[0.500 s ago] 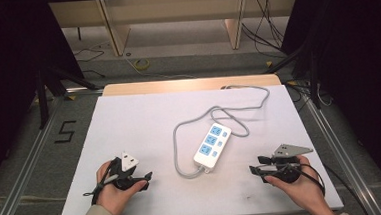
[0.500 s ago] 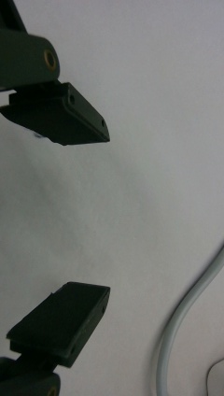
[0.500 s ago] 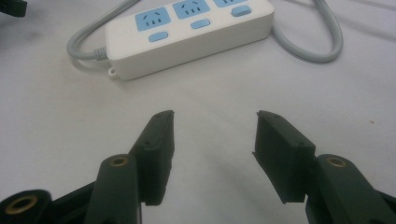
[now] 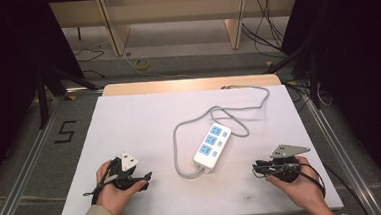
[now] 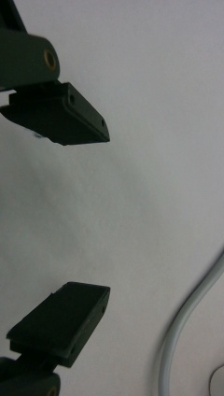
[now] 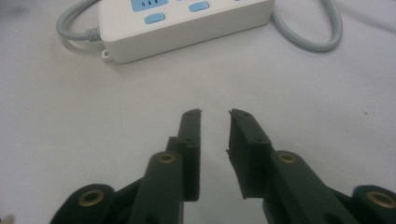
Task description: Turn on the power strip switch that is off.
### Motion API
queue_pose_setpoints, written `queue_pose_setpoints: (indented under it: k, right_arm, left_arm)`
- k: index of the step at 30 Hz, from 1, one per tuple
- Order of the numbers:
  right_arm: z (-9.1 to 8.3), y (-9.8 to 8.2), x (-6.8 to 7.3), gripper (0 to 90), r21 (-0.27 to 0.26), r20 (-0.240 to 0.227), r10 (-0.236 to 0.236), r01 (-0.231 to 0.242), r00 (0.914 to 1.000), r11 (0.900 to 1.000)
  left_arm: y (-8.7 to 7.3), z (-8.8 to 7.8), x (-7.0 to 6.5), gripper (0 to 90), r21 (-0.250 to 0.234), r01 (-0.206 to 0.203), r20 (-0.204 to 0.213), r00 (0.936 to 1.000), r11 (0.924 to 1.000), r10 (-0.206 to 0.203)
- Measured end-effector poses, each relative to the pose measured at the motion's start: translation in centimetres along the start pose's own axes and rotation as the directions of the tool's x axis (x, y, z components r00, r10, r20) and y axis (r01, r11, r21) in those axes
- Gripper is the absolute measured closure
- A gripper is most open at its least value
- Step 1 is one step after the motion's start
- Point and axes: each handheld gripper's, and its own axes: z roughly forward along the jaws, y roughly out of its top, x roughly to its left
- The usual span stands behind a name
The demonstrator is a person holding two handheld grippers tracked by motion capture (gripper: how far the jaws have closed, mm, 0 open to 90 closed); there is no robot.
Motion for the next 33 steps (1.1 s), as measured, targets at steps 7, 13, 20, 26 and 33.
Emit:
queue_pose_setpoints:
  k: [7,13,20,26,33]
  right_arm:
    - [-0.1,0.2,-0.1,90.0,0.054,-0.003,-0.01,0.01,0.9999,0.998]
    - [-0.2,0.6,-0.2,90.0,0.06,0.006,-0.006,0.005,1.0,0.998]
    - [-0.1,1.0,-0.1,90.0,0.068,0.006,-0.011,0.01,0.9999,0.998]
    - [-0.1,1.4,0.1,90.0,0.072,0.003,-0.017,0.016,0.9999,0.997]
    - [-0.1,1.9,0.1,90.0,0.084,0.006,-0.026,0.025,0.9997,0.996]
  left_arm:
    - [0.1,-0.1,-0.1,21.5,-0.013,-0.005,-0.001,1.0,0.9999,0.005]
    - [0.1,-0.1,0.0,21.6,-0.013,-0.006,-0.004,1.0,0.9999,0.006]
    - [0.1,-0.2,0.0,21.9,-0.013,-0.007,-0.007,0.9999,0.9999,0.007]
    - [0.1,-0.2,0.0,22.0,-0.013,-0.006,-0.009,0.9999,0.9999,0.006]
    - [0.1,-0.2,0.0,22.2,-0.016,-0.001,-0.01,1.0,0.9999,0.001]
